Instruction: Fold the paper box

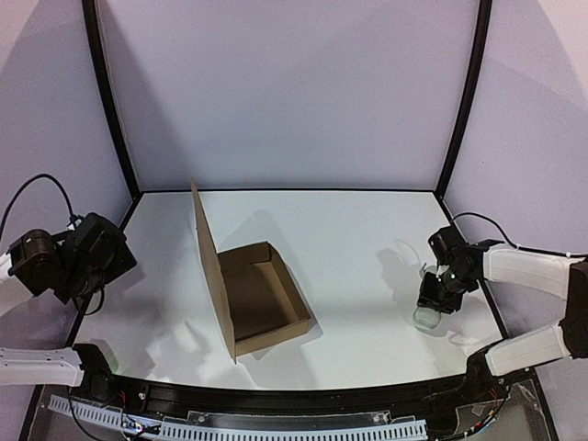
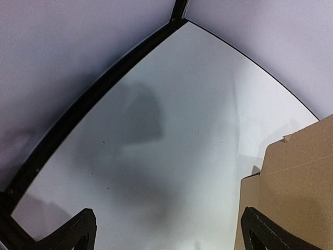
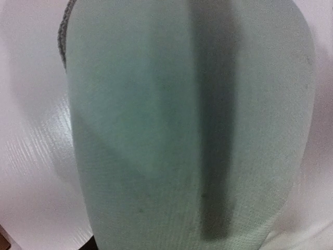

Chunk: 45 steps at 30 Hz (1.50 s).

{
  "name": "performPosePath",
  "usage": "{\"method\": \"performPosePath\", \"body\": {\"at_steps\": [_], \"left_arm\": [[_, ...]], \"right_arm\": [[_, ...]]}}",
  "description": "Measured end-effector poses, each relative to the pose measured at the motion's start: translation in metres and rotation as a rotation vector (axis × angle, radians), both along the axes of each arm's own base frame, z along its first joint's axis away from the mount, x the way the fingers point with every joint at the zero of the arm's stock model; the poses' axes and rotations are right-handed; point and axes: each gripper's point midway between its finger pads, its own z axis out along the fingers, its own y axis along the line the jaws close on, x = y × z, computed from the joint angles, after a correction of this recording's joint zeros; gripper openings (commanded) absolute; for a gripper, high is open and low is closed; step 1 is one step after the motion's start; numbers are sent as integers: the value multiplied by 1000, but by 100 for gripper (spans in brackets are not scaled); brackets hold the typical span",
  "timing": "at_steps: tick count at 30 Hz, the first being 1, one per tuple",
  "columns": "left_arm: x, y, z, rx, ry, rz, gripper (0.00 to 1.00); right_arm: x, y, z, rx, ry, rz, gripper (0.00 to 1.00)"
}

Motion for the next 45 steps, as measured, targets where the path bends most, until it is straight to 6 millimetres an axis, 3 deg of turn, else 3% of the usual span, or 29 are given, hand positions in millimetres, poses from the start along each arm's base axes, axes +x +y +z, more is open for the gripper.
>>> {"method": "performPosePath", "body": {"at_steps": [3,7,10,14,16,19,23,26,29,34,38,45], "left_arm": [[1,-5,-13,-28,13,-3,99],[3,-15,-34,-58,32,-23,99],[6,-23,-44,-88,32,-43,99],[10,-34,-52,-149,10,-72,99],[11,-40,-57,-186,-1,-89,99],[13,-50,-66,-238,-8,-114,99],[17,-64,-77,-304,-15,-143,99],[19,-72,-85,-353,-24,-153,99],[20,-79,-92,-397,-30,-160,99],[23,-88,-98,-453,-47,-172,99],[26,-94,-96,-484,-64,-182,100],[35,-105,-95,-537,-90,-179,100]], "right_arm": [[12,6,18,11,-46,42,40],[46,41,71,98,-192,163,40],[66,103,120,194,-317,346,40],[78,219,167,363,-423,617,39],[77,272,170,422,-425,723,39],[73,341,155,465,-392,838,39],[62,395,112,461,-307,905,45],[52,412,71,422,-225,923,54],[42,412,44,373,-156,932,65],[34,410,39,350,-126,943,80],[38,411,66,361,-187,958,87],[44,397,168,413,-411,958,94]]}}
